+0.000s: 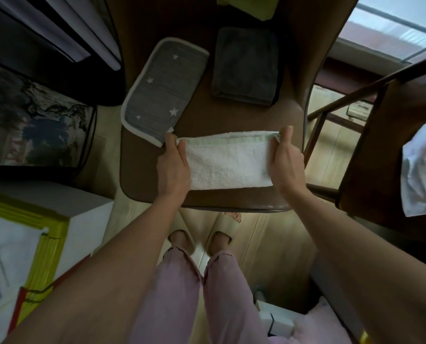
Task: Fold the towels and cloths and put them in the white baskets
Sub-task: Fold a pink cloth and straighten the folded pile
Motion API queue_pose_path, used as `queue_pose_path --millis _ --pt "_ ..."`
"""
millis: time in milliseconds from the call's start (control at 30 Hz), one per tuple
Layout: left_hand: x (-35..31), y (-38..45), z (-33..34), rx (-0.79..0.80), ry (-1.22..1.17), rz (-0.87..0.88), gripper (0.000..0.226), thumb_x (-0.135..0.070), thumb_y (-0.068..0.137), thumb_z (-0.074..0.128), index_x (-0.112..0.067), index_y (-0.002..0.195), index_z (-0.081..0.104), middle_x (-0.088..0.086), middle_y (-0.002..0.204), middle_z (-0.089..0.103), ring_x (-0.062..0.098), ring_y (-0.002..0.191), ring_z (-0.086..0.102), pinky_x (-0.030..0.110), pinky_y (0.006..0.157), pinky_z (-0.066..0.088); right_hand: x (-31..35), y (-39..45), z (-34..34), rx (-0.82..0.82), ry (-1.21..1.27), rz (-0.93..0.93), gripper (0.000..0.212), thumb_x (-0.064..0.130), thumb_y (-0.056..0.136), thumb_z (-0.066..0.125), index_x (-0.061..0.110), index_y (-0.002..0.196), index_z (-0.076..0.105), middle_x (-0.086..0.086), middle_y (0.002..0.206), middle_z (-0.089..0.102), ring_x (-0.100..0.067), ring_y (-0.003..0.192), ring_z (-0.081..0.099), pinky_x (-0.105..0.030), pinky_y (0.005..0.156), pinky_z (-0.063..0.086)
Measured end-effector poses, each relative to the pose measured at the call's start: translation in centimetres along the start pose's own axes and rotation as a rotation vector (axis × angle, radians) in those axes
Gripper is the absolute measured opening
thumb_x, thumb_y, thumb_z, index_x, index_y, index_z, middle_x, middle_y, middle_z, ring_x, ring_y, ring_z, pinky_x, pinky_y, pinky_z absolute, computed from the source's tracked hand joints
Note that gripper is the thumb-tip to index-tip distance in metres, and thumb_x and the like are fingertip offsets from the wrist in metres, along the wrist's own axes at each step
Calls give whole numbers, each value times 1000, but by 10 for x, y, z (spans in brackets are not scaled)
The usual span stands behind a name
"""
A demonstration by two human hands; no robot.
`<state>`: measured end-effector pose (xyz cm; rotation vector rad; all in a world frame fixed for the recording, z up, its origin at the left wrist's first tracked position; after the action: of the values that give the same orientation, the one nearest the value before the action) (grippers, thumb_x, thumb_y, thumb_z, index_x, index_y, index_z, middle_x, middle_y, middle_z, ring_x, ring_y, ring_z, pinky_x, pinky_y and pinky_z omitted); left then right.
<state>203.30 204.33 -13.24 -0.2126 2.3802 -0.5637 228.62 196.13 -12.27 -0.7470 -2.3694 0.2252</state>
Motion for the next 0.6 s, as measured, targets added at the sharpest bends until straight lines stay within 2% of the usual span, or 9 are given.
queue_pose_path --millis 133,267,467,600 --pt "6 5 1 -5 10 -39 35 -39 105 22 -18 130 36 9 93 57 23 84 56 32 74 41 6 7 3 -17 -29 -28 19 28 104 34 15 116 27 -10 79 58 -29 62 61 -50 58 55" --pt "6 8 4 -13 37 -65 38 -37 105 21 -16 134 34 16 107 60 29 96 59 31 79 40 1 13 1 -25 -37 45 27 27 104 32 7 122 31 -11 82 59 -30 66 63 -49 61 56" --pt "4 10 7 -23 79 -47 39 -34 106 24 -12 137 33 16 112 60 29 101 59 31 80 40 -7 21 8 -54 -98 78 15 26 105 33 14 99 38 -5 83 58 -23 67 60 -46 63 55" --pt "5 13 9 -25 133 -47 36 -33 105 29 -10 132 38 18 112 61 33 98 60 34 75 42 -15 24 12 -71 -90 127 17 29 103 38 15 96 43 -1 84 58 -18 68 59 -38 63 54"
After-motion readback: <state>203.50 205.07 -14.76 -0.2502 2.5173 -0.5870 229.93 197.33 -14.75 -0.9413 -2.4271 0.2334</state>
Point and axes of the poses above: each hand's wrist, its own y-axis towards the middle knuckle, its own z-axis out of the palm, x = y × z, the point moved 10 cm from there along y, towards the middle knuckle
